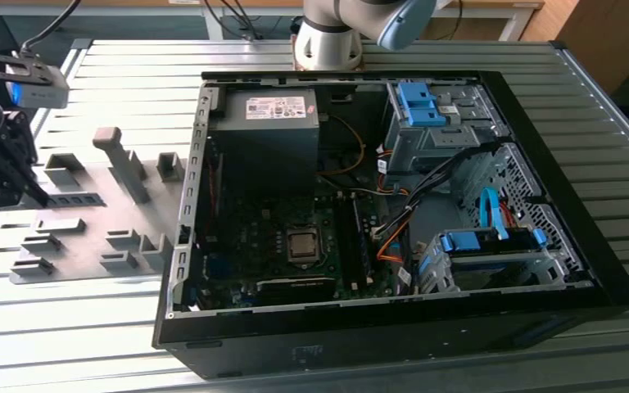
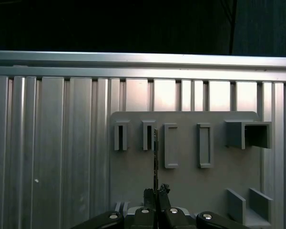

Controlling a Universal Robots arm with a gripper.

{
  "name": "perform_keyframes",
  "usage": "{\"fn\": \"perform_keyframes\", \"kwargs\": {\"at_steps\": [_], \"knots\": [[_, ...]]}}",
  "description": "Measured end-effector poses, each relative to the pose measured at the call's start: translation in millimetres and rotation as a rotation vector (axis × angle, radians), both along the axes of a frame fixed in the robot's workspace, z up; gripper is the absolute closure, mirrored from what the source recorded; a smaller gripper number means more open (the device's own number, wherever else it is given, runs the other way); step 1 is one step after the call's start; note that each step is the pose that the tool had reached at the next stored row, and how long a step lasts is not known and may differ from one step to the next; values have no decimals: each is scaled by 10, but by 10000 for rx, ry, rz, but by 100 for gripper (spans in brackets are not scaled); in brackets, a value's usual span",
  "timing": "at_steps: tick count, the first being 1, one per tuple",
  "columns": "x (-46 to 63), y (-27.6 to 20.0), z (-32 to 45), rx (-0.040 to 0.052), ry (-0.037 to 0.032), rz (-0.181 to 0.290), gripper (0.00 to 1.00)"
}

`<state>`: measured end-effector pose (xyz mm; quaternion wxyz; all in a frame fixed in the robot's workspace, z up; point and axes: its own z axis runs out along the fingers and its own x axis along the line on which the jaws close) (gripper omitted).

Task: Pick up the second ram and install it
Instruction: 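Pick up the second ram and move it above second insertion slot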

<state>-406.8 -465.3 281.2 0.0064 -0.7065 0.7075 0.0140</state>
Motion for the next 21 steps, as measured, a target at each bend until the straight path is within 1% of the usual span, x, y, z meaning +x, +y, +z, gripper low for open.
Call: {"fn": "perform_keyframes", "kwargs": {"at_steps": [10,21], "knots": [[0,0,63,0,0,0,86],[0,0,114,1,-1,0,86]]}}
